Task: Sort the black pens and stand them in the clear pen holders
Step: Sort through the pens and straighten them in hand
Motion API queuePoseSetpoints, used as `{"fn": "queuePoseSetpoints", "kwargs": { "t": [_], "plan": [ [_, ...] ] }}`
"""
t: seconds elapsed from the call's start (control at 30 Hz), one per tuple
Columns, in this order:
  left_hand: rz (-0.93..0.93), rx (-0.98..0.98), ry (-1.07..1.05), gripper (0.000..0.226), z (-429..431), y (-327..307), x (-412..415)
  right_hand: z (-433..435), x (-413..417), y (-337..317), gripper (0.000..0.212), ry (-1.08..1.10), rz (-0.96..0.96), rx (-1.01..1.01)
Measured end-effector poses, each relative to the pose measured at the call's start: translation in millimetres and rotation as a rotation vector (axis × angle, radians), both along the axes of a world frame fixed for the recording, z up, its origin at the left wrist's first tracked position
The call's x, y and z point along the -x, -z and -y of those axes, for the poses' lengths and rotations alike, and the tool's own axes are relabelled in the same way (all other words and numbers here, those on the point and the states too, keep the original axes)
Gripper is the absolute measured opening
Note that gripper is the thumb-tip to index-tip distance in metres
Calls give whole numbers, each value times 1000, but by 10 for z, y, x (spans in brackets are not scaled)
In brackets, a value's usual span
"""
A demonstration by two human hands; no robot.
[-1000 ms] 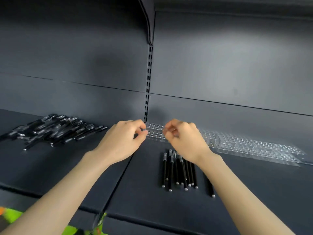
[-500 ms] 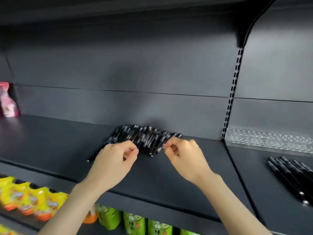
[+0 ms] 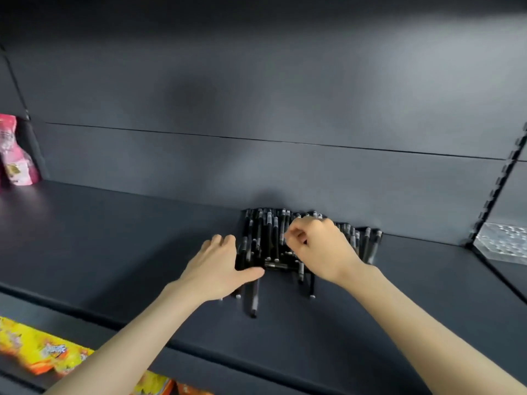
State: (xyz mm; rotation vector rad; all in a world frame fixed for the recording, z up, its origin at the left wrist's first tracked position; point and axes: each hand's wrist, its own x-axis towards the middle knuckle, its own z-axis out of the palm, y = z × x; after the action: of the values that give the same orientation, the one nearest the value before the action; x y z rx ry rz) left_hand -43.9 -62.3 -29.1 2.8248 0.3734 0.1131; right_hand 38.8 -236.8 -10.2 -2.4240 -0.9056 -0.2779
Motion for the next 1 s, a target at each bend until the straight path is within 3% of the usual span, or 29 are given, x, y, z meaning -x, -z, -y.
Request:
{"fn": "queuePoseSetpoints", "kwargs": {
  "t": [0.13,0.33,0.57,0.7,0.8,0.9,1.0],
  "plan": [
    [-75,97,90,82,-181,12,-163,-262,-225,63,21,-34,-32,77],
    [-77,242,112,39,-405,5,-318,-579,-395,162,41,-23,-79,175],
    [-104,253,229,39,-604,-95,-428,-726,-339,189,38,99,-98,280],
    [-145,243,316,39,-811,-137,-414,-855,-214,199,52,179,-97,304],
    [-200,263,382,38,-996,-153,-384,-909,-124,230,49,118,-114,349],
    [-308,443,445,28,-1215,-193,-351,-922,-127,267,45,129,-111,372],
    [-230,751,447,15,-1332,-232,-393,-956,-121,266,41,141,-88,180]
  ]
}}
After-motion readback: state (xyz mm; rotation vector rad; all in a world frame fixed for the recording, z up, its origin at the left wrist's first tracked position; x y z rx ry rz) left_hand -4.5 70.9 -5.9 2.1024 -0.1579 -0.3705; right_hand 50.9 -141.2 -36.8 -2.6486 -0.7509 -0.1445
